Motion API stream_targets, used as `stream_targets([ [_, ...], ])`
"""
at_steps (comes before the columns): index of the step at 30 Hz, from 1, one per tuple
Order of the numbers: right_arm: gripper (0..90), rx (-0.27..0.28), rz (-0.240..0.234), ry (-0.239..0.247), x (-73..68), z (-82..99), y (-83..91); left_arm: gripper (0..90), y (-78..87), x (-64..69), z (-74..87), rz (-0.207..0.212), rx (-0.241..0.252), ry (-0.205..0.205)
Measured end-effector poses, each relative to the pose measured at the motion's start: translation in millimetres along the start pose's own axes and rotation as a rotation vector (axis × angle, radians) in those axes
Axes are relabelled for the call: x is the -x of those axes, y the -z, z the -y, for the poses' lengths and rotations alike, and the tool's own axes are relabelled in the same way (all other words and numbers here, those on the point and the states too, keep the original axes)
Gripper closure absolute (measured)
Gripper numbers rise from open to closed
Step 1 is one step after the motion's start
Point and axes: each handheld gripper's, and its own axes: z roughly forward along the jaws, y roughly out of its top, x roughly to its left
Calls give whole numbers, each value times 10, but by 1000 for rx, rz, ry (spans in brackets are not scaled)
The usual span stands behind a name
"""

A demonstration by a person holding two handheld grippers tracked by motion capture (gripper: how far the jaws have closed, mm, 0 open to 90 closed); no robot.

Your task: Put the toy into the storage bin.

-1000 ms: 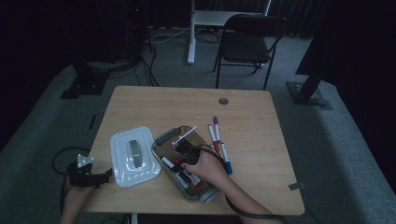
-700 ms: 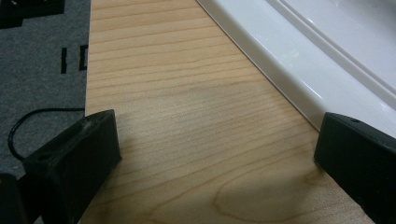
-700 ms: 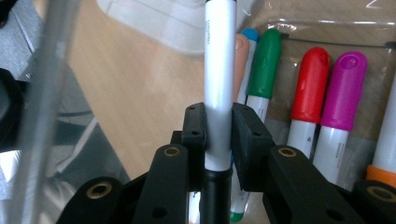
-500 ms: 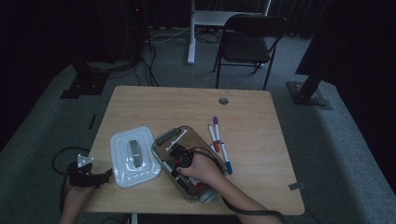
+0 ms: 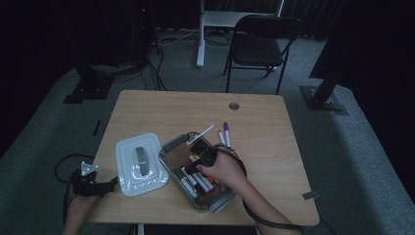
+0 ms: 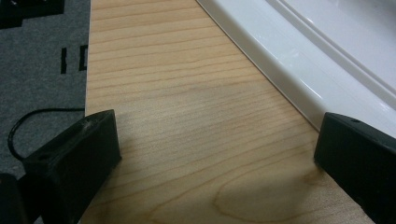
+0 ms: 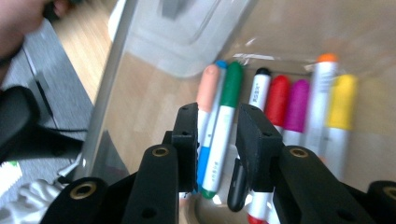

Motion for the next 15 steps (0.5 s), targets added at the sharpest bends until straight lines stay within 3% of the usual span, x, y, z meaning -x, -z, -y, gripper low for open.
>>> stream_targets([
  [5,686,94,20,-38,172,105,410,6,0,0,0,0,0,0],
  [6,686,94,20,-38,172,105,410,7,0,0,0,0,0,0],
  [7,686,110,30,-49,217,134,483,7,0,0,0,0,0,0],
  [8,678,140,63,-74,349,217,639,7,0,0,0,0,0,0],
  [15,649,194,133,-163,750,494,870,6,0,-1,0,0,0,-1],
])
